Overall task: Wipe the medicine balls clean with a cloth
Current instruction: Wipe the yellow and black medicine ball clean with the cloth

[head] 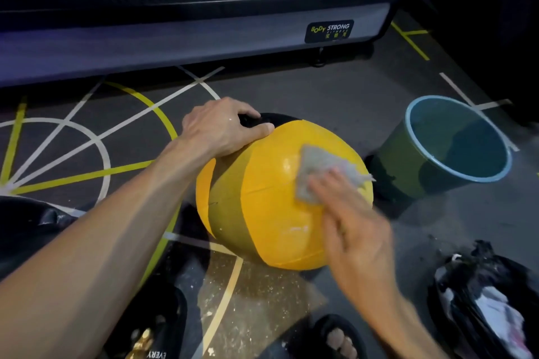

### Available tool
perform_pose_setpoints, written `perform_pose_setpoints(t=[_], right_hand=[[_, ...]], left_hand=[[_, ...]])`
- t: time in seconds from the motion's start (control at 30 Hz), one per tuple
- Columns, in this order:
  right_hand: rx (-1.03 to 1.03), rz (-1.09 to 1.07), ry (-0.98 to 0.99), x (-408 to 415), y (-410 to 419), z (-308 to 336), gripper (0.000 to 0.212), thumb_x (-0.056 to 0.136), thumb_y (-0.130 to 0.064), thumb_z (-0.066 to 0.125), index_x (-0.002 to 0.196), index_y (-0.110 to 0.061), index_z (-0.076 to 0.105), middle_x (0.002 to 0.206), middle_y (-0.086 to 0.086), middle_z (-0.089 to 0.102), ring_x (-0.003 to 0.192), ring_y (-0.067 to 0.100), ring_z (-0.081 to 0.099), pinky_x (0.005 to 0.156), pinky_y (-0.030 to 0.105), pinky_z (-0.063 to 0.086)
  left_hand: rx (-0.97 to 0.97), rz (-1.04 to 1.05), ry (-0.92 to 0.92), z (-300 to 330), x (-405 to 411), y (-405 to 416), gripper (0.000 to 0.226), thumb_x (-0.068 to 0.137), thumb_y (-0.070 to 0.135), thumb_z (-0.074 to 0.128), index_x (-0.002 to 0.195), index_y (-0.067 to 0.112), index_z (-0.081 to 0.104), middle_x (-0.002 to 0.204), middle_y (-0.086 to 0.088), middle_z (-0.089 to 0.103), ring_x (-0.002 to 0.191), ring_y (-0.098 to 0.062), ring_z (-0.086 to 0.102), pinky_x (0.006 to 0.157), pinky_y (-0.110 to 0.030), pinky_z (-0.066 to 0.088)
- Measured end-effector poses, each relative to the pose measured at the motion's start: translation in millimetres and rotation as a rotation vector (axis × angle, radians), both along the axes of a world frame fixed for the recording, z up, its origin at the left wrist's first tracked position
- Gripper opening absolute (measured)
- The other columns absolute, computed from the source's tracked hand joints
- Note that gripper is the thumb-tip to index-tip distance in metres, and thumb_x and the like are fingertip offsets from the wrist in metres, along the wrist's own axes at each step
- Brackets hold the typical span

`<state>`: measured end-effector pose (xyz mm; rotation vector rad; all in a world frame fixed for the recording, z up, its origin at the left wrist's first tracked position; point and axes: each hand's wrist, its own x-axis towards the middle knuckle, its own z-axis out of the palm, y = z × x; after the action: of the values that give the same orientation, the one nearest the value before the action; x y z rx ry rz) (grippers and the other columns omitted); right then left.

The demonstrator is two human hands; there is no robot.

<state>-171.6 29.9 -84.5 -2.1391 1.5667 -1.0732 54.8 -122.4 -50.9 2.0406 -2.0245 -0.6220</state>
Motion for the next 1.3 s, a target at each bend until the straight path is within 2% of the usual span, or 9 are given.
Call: perform_pose_setpoints(t=[0.13,0.33,0.47,0.57,0.73,0.9,1.1,1.23,1.3], right_hand=[[-0.104,0.317,0.298,2.5,10.4,-3.4,0.041,0.101,-0.012,0.047,0.137,-0.013,0.065,0.149,-0.001,0.055,0.147,0.017,0.041,0.119,0.040,0.038],[-0.053,-0.128,0.059,-15.3,-21.4,2.8,0.041,0.094,-0.012,0.045,0.125,-0.012,0.072,0.133,-0.001,0.066,0.128,0.014,0.061,0.110,0.031,0.046],[-0.124,0.229,0.210,32.5,7.2,-4.5,0.036,0.100,-0.012,0.047,0.127,-0.008,0.070,0.136,0.003,0.065,0.138,0.019,0.052,0.117,0.036,0.040],[-0.150,0.289,0.224,17.4,-4.1,-5.4,0.035,0.103,-0.016,0.046,0.128,-0.009,0.070,0.138,0.001,0.064,0.139,0.018,0.051,0.115,0.037,0.042],[-0.133,0.020,0.060,-14.8,-27.6,-0.1,0.040,0.095,-0.009,0.047,0.128,-0.011,0.069,0.138,-0.004,0.061,0.135,0.012,0.055,0.117,0.034,0.042],[-0.115,-0.156,-0.029,-49.6,-45.0,2.6,0.041,0.090,0.005,0.050,0.121,-0.010,0.073,0.129,-0.007,0.066,0.124,0.005,0.061,0.112,0.024,0.044],[0.088,-0.387,-0.232,-60.5,-54.2,21.0,0.045,0.097,-0.003,0.051,0.128,-0.031,0.070,0.133,-0.010,0.065,0.116,-0.024,0.051,0.108,0.010,0.038],[-0.087,-0.142,-0.043,-30.4,-37.7,15.3,0.046,0.093,0.001,0.048,0.133,-0.011,0.067,0.139,0.002,0.063,0.138,0.012,0.052,0.120,0.038,0.037],[-0.114,0.086,0.135,-12.4,-20.4,1.5,0.048,0.091,-0.003,0.045,0.135,-0.007,0.065,0.145,0.005,0.059,0.147,0.023,0.041,0.124,0.042,0.030]], left_hand=[[0.001,-0.024,0.045,-5.9,8.6,7.5,0.060,0.079,0.086,0.054,0.127,0.052,0.064,0.140,0.014,0.062,0.129,-0.026,0.056,0.096,-0.046,0.049],[0.015,-0.017,0.067,-7.1,13.2,16.4,0.056,0.084,0.081,0.055,0.131,0.051,0.061,0.143,0.014,0.058,0.132,-0.023,0.052,0.089,-0.042,0.042],[0.002,-0.002,0.056,-6.7,11.5,16.9,0.054,0.084,0.079,0.057,0.129,0.052,0.063,0.142,0.014,0.059,0.132,-0.023,0.053,0.089,-0.041,0.041],[0.010,0.011,0.077,-8.5,12.1,19.9,0.054,0.084,0.080,0.057,0.129,0.052,0.063,0.143,0.015,0.059,0.132,-0.022,0.053,0.084,-0.038,0.037],[0.044,0.035,0.165,-9.2,7.1,15.0,0.058,0.081,0.088,0.049,0.128,0.057,0.060,0.143,0.017,0.058,0.131,-0.022,0.053,0.095,-0.043,0.046],[0.115,-0.062,0.630,-5.1,3.9,23.1,0.060,0.085,0.067,0.069,0.141,0.058,0.049,0.135,0.025,0.054,0.129,-0.004,0.050,0.110,-0.038,0.044],[0.022,-0.187,0.443,-5.9,-29.1,14.1,0.078,0.078,0.074,0.070,0.149,0.054,0.041,0.153,0.016,0.047,0.138,-0.020,0.043,0.110,-0.046,0.041],[-0.007,-0.178,0.365,-5.7,-43.9,-4.8,0.084,0.073,0.079,0.070,0.148,0.053,0.044,0.155,0.014,0.048,0.142,-0.027,0.042,0.112,-0.054,0.041],[-0.009,-0.170,0.359,-7.5,-45.3,-12.9,0.084,0.072,0.080,0.071,0.147,0.053,0.045,0.153,0.016,0.049,0.141,-0.026,0.043,0.113,-0.052,0.041]])
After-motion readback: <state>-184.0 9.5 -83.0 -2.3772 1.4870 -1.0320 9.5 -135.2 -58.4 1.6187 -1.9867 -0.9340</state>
